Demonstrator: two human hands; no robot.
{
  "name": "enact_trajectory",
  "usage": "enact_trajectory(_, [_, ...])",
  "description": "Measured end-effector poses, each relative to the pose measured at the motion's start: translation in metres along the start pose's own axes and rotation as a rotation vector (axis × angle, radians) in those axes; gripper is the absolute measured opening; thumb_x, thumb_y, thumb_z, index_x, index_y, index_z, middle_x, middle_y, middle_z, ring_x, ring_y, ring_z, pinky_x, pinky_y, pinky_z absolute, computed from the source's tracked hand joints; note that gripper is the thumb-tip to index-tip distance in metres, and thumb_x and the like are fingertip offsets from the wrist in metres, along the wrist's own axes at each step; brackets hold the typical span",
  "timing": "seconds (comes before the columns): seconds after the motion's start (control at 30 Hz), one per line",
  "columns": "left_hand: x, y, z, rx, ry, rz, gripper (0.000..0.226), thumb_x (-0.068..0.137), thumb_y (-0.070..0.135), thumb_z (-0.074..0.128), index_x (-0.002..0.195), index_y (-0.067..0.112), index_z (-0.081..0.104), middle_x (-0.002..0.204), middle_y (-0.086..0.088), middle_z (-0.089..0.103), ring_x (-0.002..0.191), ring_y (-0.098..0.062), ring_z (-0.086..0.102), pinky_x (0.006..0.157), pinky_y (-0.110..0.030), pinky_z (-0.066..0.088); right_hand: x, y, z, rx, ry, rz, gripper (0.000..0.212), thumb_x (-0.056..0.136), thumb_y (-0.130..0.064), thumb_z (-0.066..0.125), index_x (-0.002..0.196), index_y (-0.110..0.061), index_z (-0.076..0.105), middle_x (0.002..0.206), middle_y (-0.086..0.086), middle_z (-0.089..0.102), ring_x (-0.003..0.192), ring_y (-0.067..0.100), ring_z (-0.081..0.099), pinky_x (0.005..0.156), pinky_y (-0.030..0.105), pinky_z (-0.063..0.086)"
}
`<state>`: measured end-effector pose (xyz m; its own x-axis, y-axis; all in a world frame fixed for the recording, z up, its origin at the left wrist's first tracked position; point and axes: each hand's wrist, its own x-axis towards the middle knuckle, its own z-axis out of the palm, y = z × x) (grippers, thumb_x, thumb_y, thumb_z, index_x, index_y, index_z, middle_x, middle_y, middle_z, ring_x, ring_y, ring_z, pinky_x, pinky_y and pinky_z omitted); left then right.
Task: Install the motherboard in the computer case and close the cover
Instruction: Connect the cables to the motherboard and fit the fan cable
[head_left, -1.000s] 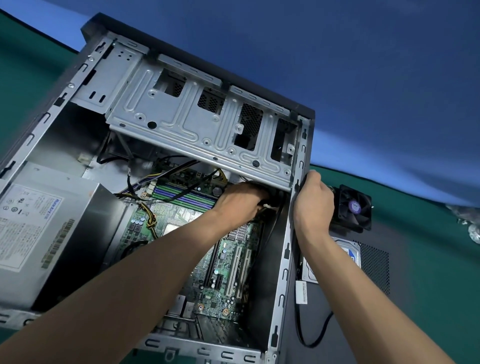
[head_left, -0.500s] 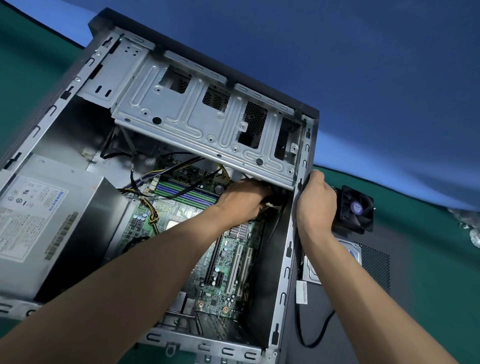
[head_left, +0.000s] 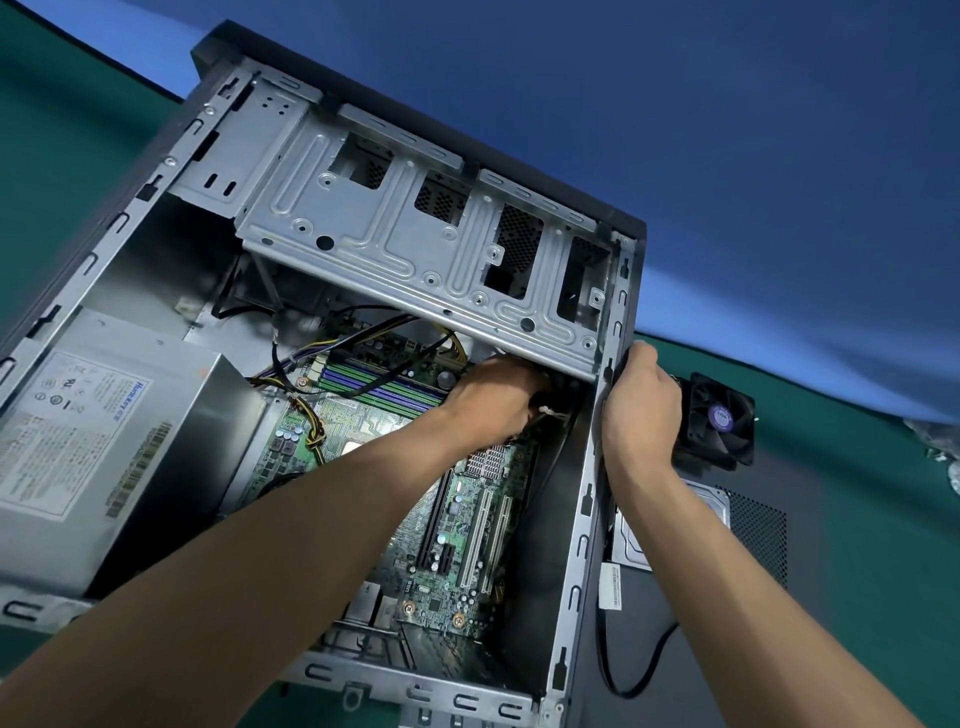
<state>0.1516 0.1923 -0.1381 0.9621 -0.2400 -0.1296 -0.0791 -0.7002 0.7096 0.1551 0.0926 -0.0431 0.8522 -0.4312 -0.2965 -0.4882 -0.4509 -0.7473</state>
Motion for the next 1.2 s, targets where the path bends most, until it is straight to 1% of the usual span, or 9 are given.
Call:
enact_trajectory(0.1, [0.0,-0.002,-0.001,0.045,-0.069,0.01,0.035,0.085,-0.003,0.051,0.115,0.009,0.064,0.058,0.008,0.035,0.048,-0.001,0.037,0.061,-0.019,0.043,-0.001,0.0,0.0,0.004,0.0,0.004,0.039,0.094,-0.026,0.035,0.058,-0.017,0.023,0.056,-0.002,0.029,0.056,0.017,0.024,0.056,0.035,0.023])
enact_trajectory(0.27, [-0.003,-0.002,0.001,0.062,-0.052,-0.003,0.027,0.09,0.005,0.051,0.111,0.01,0.066,0.077,-0.006,0.059,0.063,-0.02,0.052,0.074,-0.026,0.053,-0.001,0.0,0.0,0.01,-0.001,0.008,0.039,0.094,-0.025,0.035,0.058,-0.018,0.023,0.056,-0.002,0.028,0.056,0.017,0.024,0.056,0.035,0.022])
enact_trajectory(0.4, [-0.002,0.0,0.001,0.053,-0.039,-0.065,0.022,0.09,0.008,0.054,0.108,0.011,0.066,0.065,0.003,0.046,0.064,-0.021,0.05,0.073,-0.025,0.047,0.0,0.0,0.001,0.02,0.011,0.011,0.038,0.094,-0.025,0.036,0.058,-0.017,0.024,0.056,-0.002,0.029,0.056,0.017,0.025,0.057,0.036,0.023])
enact_trajectory(0.67, [-0.005,-0.001,0.005,0.028,0.042,-0.093,0.025,0.092,0.016,0.053,0.108,0.025,0.07,0.096,-0.007,0.07,0.074,-0.02,0.061,0.081,-0.026,0.05,0.001,0.001,0.0,0.017,0.009,-0.003,0.039,0.094,-0.025,0.036,0.059,-0.017,0.022,0.057,-0.002,0.028,0.057,0.017,0.023,0.056,0.036,0.022])
enact_trajectory(0.8, [-0.004,0.001,0.004,0.037,0.061,-0.137,0.027,0.09,0.011,0.055,0.108,0.024,0.07,0.083,-0.005,0.068,0.063,-0.016,0.053,0.077,-0.027,0.051,0.002,0.001,0.001,0.008,0.012,-0.02,0.038,0.094,-0.024,0.035,0.058,-0.016,0.024,0.056,-0.001,0.029,0.057,0.018,0.024,0.055,0.037,0.022])
enact_trajectory(0.87, [-0.008,0.003,0.002,0.019,0.061,-0.125,0.029,0.087,0.003,0.054,0.106,0.017,0.071,0.061,0.004,0.05,0.049,-0.007,0.043,0.069,-0.026,0.052,0.001,0.001,0.0,0.007,0.015,-0.021,0.039,0.094,-0.024,0.035,0.057,-0.016,0.025,0.055,-0.001,0.031,0.057,0.019,0.026,0.055,0.038,0.023])
enact_trajectory(0.93, [-0.013,0.006,0.002,0.038,0.065,-0.103,0.031,0.087,0.0,0.053,0.108,0.016,0.069,0.06,0.007,0.042,0.048,-0.005,0.038,0.065,-0.023,0.047,0.001,0.001,0.0,-0.001,0.025,-0.013,0.04,0.094,-0.025,0.035,0.056,-0.016,0.026,0.055,-0.001,0.033,0.056,0.019,0.028,0.055,0.038,0.024])
enact_trajectory(1.13, [-0.028,0.013,-0.002,0.033,-0.031,-0.194,0.029,0.094,0.004,0.041,0.073,0.021,0.051,0.071,0.001,0.055,0.068,-0.02,0.06,0.085,-0.039,0.053,0.0,0.002,0.0,-0.02,0.028,-0.029,0.04,0.094,-0.026,0.034,0.056,-0.015,0.028,0.056,0.0,0.035,0.055,0.018,0.029,0.051,0.036,0.024])
enact_trajectory(1.2, [-0.033,0.015,-0.007,0.033,-0.048,-0.194,0.03,0.094,0.005,0.04,0.08,0.022,0.061,0.084,-0.002,0.066,0.08,-0.019,0.064,0.095,-0.041,0.049,-0.001,0.003,-0.001,-0.034,0.018,-0.021,0.039,0.095,-0.027,0.033,0.058,-0.014,0.031,0.059,0.002,0.04,0.055,0.018,0.032,0.051,0.035,0.025])
